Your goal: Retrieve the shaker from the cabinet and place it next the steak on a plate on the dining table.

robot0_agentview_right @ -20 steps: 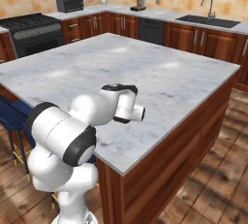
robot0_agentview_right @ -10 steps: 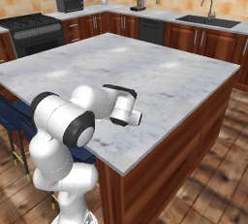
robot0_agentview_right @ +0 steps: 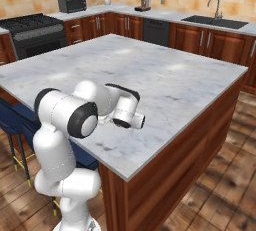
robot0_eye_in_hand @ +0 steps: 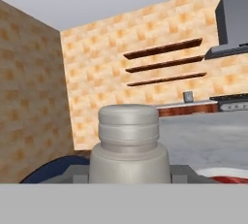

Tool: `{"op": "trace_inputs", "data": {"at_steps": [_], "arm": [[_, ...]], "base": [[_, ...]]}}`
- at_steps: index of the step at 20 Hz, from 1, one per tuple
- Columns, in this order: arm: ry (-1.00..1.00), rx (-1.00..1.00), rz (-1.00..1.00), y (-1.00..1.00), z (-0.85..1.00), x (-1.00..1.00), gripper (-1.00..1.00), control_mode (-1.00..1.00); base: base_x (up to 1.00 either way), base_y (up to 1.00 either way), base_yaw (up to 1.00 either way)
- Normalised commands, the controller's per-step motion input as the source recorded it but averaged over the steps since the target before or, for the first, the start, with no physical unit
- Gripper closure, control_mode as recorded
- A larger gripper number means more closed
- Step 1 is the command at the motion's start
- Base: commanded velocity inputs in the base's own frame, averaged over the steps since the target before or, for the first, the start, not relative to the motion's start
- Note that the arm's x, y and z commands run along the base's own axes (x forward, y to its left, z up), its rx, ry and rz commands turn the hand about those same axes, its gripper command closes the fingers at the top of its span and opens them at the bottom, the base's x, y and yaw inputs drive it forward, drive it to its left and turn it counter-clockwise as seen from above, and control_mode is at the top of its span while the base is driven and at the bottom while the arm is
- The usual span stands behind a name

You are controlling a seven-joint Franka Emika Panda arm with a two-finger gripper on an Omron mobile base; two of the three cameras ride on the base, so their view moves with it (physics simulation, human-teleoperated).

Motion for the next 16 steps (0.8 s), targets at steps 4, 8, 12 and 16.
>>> {"op": "trace_inputs", "data": {"at_steps": [4,8,12,16], "arm": [[0.01,0.00,0.00,0.00,-0.20,0.19,1.00,-1.00],[-0.06,0.00,0.00,0.00,-0.21,0.13,1.00,-1.00],[-0.12,0.00,0.00,0.00,-0.25,0.29,1.00,-1.00],[0.00,-0.01,0.00,0.00,-0.29,0.63,1.00,-1.00]], "base": [[0.00,0.00,0.00],[0.00,0.00,0.00],[0.00,0.00,0.00],[0.00,0.00,0.00]]}}
